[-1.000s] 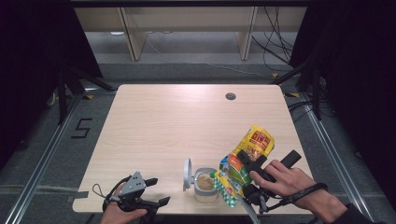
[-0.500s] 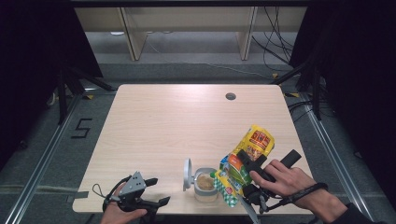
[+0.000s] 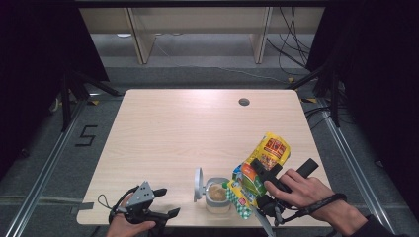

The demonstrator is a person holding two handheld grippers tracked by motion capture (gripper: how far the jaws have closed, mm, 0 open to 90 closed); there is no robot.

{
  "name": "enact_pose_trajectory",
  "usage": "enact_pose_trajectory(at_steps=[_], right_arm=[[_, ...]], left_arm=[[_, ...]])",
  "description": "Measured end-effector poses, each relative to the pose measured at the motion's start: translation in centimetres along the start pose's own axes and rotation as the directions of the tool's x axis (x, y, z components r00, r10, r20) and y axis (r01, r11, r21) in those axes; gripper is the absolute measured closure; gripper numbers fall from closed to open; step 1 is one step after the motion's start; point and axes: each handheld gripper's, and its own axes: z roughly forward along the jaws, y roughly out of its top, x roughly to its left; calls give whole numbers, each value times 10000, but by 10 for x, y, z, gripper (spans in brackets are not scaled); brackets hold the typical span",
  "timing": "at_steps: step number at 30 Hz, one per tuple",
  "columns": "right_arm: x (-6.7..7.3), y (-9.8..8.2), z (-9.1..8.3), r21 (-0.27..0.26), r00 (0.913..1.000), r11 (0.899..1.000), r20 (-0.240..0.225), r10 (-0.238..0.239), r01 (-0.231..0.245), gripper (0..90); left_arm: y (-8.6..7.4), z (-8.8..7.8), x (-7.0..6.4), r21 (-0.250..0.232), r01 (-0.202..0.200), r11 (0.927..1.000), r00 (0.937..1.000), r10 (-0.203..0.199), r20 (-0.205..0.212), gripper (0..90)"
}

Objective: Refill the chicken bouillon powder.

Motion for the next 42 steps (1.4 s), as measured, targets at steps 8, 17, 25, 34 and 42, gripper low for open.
enact_pose_trajectory(at_steps=[8, 17, 25, 34, 42], right_arm=[[1, 0, 0, 20, 10000, 10000, -39, 23, -23, 619], [1, 0, -1, 69, 10000, 10000, 82, -54, 53, 620], [4, 2, -1, 161, 9992, 9994, 240, 309, -313, 621], [1, 0, -1, 66, 10000, 10000, 50, -59, 59, 621], [2, 1, -1, 102, 9999, 9999, 3, 101, -101, 622]], left_arm=[[0, 0, 0, -51, 6, 10000, 10000, -6, 12, 191], [0, 0, 1, 9, -13, 10000, 10000, 13, -41, 191], [0, 0, 0, -81, 52, 10000, 10000, -52, 8, 191], [0, 0, 0, -71, 36, 10000, 10000, -36, 10, 191], [0, 0, 0, -32, 17, 10000, 10000, -17, 25, 191]])
